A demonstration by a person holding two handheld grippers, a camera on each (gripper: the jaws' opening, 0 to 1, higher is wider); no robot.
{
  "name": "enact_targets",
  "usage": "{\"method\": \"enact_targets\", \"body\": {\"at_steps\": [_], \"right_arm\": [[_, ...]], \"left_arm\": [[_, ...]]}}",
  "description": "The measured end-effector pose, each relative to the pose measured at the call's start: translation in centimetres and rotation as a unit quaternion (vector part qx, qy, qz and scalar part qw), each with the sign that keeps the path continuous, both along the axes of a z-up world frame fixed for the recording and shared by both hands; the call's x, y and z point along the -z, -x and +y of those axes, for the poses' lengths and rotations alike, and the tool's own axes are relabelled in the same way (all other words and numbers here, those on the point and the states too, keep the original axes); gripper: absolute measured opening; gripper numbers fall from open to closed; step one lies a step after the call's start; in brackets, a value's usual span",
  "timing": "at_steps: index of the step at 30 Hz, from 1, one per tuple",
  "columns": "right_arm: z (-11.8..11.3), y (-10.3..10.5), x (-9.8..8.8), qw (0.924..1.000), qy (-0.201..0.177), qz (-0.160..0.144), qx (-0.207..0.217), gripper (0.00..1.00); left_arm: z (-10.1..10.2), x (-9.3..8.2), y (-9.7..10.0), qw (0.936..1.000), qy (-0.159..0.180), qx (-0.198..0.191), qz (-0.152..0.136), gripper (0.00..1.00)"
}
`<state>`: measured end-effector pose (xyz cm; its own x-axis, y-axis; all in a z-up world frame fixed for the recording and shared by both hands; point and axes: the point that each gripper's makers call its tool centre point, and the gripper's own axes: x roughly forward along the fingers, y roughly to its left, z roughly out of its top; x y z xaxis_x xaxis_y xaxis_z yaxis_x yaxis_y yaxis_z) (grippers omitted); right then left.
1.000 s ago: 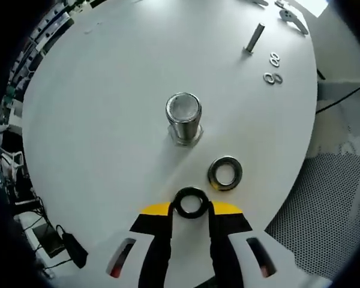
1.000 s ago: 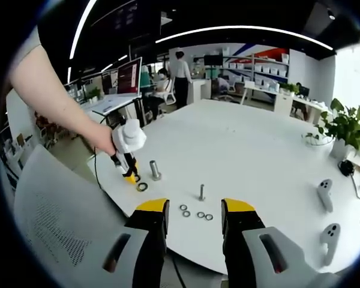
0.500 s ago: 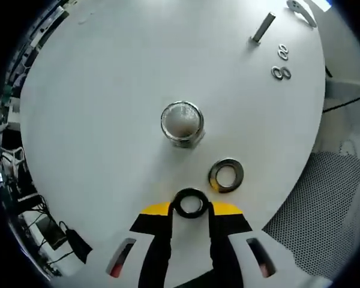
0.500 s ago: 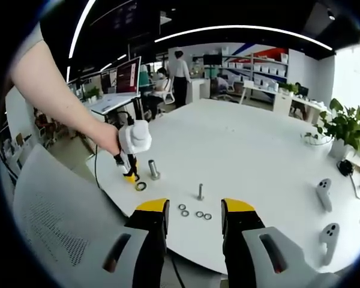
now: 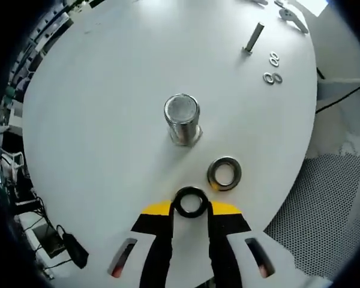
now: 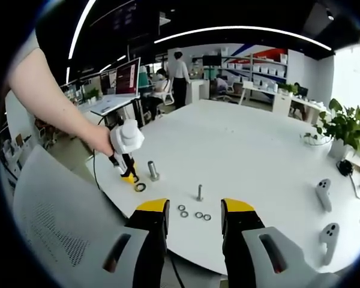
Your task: Place the washer onto the threaded stud by aligning its center hole with the stud, sliding it down to the base, and recovering from edge contact or off-axis alignment until the washer reaches the visible bottom stop.
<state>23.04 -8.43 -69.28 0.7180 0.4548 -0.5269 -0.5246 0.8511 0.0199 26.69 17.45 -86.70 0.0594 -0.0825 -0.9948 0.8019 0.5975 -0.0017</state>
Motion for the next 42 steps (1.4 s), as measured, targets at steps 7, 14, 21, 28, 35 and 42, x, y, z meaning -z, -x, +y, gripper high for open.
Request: {"method": "enact_targets", "body": {"at_steps": [7,14,21,28,35,42], "right_arm": [[0.0,0.0,0.0,1.0,0.0,0.0,0.001,0.36],[0.0,0.0,0.0,1.0,0.0,0.0,0.0,0.36],[0.0,0.0,0.0,1.0,0.0,0.0,-0.001,0.36],[0.0,0.0,0.0,1.0,-0.004,0.0,-0.001,0.36],[0.0,-0.1,-0.1,1.0,-0.005,0.0,0.0,0.36],[0.1,-0.1,-0.2,1.0,-0.009,-0.001,-0.001,0.36]], "left_arm": [[-0.1,-0.1,0.0,1.0,0.002,0.008,0.002,0.19],[-0.1,-0.3,-0.1,0.9997,-0.003,0.025,-0.003,0.19],[0.1,-1.2,-0.7,0.9992,0.003,0.034,-0.023,0.19],[-1.0,-2.8,-1.5,0.9982,0.029,0.035,-0.04,0.19],[-2.5,-5.0,-2.0,0.994,0.039,0.083,-0.06,0.19],[-3.5,-5.7,-1.7,0.9916,0.051,0.102,-0.062,0.19]]}}
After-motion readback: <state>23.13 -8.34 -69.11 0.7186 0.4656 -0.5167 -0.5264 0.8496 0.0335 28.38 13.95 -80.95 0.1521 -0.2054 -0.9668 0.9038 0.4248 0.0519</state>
